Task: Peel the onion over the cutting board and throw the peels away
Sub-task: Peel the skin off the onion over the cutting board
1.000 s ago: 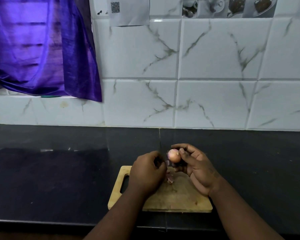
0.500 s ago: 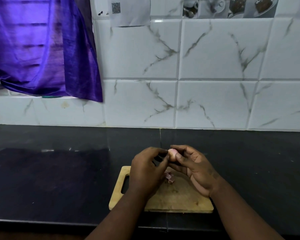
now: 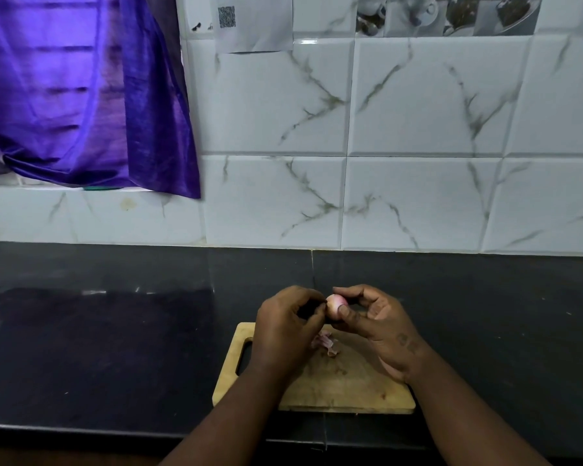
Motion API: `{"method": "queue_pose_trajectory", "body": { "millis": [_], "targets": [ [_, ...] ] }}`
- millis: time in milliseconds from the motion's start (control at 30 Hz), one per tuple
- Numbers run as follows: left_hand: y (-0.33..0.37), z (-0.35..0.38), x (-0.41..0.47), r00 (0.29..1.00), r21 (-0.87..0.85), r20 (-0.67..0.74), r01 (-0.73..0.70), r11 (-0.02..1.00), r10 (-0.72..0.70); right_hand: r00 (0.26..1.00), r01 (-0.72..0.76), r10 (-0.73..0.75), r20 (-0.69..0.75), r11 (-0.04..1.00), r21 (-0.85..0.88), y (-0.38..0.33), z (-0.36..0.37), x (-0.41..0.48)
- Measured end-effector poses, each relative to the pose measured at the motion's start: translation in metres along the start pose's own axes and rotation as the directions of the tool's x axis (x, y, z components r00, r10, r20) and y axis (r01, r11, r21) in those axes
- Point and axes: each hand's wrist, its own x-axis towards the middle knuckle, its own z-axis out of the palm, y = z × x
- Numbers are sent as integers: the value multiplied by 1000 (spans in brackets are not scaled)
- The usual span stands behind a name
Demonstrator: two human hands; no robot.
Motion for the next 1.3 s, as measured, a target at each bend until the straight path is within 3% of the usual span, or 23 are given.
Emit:
{"method": "queue_pose_trajectory", "body": {
  "millis": [767,1000,1300],
  "targets": [
    [1,0,1,983,130,45,-185,974,180,994,-89,88,71,996,6,1,-2,-2],
    [6,5,1,996,-2,64,65,998,-65,989,-141,138,60,988,67,-1,1,1],
    [5,4,2,984,-71,66,172,983,-167,994,-78,78,80,997,-3,1,-4,1]
  ]
}}
